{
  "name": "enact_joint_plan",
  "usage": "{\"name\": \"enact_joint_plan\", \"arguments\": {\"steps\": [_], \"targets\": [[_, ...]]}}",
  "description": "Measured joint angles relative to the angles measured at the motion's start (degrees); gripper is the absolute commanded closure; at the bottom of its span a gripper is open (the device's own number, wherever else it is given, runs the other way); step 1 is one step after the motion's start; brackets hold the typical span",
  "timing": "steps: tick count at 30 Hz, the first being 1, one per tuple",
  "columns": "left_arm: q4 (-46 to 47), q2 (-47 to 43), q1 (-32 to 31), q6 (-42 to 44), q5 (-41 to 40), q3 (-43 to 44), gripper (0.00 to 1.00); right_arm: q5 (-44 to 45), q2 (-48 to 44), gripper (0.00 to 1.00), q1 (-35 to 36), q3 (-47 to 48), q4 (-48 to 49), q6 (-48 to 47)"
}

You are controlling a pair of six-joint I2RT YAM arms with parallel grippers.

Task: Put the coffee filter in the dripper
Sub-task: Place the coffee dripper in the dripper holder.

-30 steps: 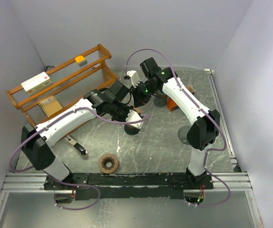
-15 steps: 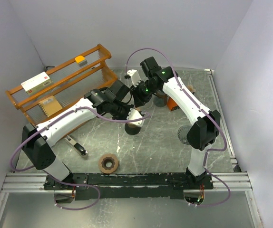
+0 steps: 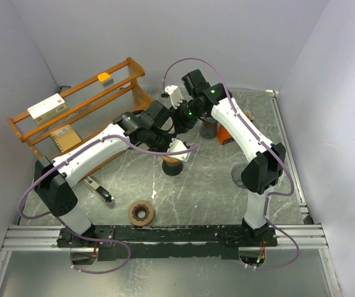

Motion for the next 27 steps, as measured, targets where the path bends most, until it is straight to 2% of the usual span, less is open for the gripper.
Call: {"name": "enact_joint_plan", "arguments": {"steps": [5, 10, 13, 20, 27], "targets": [[-0.4, 0.3, -0.1, 0.3, 0.0, 0.3, 0.77, 0.2, 0.4, 0.79, 0.0, 0.0, 0.0, 0.0], [-1.5, 0.9, -0.7, 1.1, 0.0, 1.5, 0.81, 0.7, 0.2, 0.70, 0.0, -1.7, 0.5, 0.0], [-2.1, 1.2, -1.4, 1.8, -0.1, 1.9, 0.81, 1.2, 0.2, 0.70, 0.0, -2.4, 0.4, 0.0], [-2.2, 1.4, -2.0, 2.0, -1.0, 2.1, 0.82, 1.5, 0.2, 0.76, 0.0, -2.4, 0.5, -0.2], [-2.0, 1.4, -2.0, 1.9, -1.2, 2.0, 0.84, 1.4, 0.2, 0.87, 0.3, -2.4, 0.5, -0.2]]}}
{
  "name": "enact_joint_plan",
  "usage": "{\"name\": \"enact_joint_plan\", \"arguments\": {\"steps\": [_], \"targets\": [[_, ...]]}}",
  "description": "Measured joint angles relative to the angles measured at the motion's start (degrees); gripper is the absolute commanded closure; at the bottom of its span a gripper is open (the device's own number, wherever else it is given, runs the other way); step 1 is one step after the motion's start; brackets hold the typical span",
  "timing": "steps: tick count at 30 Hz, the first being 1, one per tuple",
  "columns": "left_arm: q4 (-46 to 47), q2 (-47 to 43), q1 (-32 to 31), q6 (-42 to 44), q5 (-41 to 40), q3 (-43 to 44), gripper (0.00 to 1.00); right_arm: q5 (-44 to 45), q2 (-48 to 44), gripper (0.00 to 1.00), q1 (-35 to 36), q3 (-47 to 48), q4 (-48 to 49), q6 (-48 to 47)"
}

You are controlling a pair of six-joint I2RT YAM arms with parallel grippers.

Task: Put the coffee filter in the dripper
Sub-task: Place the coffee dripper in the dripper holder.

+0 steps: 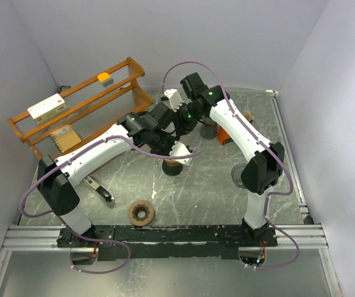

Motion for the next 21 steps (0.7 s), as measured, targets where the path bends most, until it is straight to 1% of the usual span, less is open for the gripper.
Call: {"name": "enact_joint_plan", "arguments": {"steps": [6, 11, 21], "targets": [[1.1, -0.8, 0.0, -1.2, -0.2, -1.7, 0.88, 1.0, 0.0, 0.94, 0.9, 0.0, 0.4, 0.0], [3.5, -2.4, 0.0, -1.6, -0.3, -4.3, 0.89, 1.8, -1.1, 0.97, 1.4, -1.6, 1.8, 0.0], [5.3, -3.1, 0.0, -1.9, -0.3, -5.8, 0.91, 2.2, -2.7, 0.98, 1.4, -4.6, 4.8, 0.0]]}}
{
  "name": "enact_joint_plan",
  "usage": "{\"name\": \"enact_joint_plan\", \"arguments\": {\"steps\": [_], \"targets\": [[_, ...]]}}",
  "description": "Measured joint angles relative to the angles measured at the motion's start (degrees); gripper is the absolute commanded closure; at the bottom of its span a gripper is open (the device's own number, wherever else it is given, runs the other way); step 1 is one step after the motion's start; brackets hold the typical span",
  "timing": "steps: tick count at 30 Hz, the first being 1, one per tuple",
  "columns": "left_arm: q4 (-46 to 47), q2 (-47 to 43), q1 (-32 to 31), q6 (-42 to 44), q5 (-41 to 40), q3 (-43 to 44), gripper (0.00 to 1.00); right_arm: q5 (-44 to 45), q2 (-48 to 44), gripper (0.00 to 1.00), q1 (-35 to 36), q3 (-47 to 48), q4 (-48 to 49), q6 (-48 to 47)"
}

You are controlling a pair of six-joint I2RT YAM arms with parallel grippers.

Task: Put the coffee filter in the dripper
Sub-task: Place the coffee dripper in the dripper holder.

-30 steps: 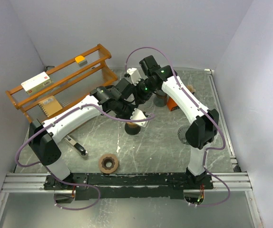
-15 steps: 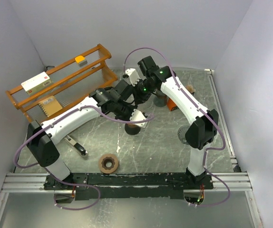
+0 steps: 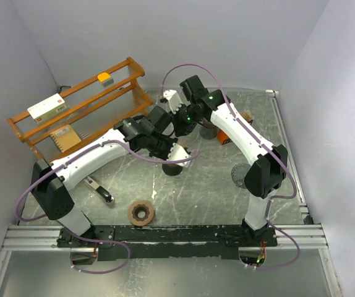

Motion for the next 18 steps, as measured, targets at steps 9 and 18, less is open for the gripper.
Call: {"name": "enact_joint_plan", "arguments": {"steps": [9, 18], "targets": [[0.7, -0.3, 0.0, 0.0, 0.0, -0.7, 0.90, 0.1, -1.9, 0.99, 0.0, -3.1, 3.0, 0.0], [2.0, -1.0, 0.0, 0.0, 0.1, -2.0, 0.89, 0.0, -2.4, 0.99, 0.1, -4.2, 4.1, 0.0]]}}
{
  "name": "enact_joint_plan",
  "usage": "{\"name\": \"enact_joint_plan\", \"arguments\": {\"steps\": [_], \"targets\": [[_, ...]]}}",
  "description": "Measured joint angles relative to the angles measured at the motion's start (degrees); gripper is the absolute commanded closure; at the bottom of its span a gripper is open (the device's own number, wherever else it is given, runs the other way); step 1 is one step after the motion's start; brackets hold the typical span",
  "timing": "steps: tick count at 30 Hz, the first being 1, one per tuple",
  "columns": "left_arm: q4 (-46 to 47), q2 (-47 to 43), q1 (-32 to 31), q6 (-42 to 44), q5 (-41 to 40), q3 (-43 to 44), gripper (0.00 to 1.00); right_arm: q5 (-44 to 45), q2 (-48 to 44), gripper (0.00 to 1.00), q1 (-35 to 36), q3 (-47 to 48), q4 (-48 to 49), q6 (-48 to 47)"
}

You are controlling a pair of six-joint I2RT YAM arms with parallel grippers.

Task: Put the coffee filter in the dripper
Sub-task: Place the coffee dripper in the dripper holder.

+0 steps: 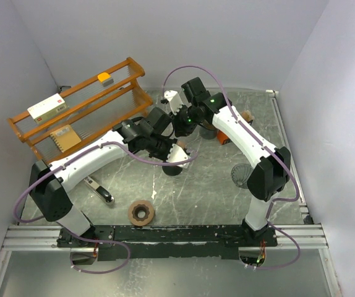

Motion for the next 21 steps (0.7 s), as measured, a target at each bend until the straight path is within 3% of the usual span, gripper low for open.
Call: {"name": "enact_joint_plan", "arguments": {"steps": [21], "targets": [[1.9, -0.8, 1.0, -0.1, 1.3, -1.9, 0.87, 0.1, -1.1, 0.99, 0.2, -2.1, 2.1, 0.0]]}}
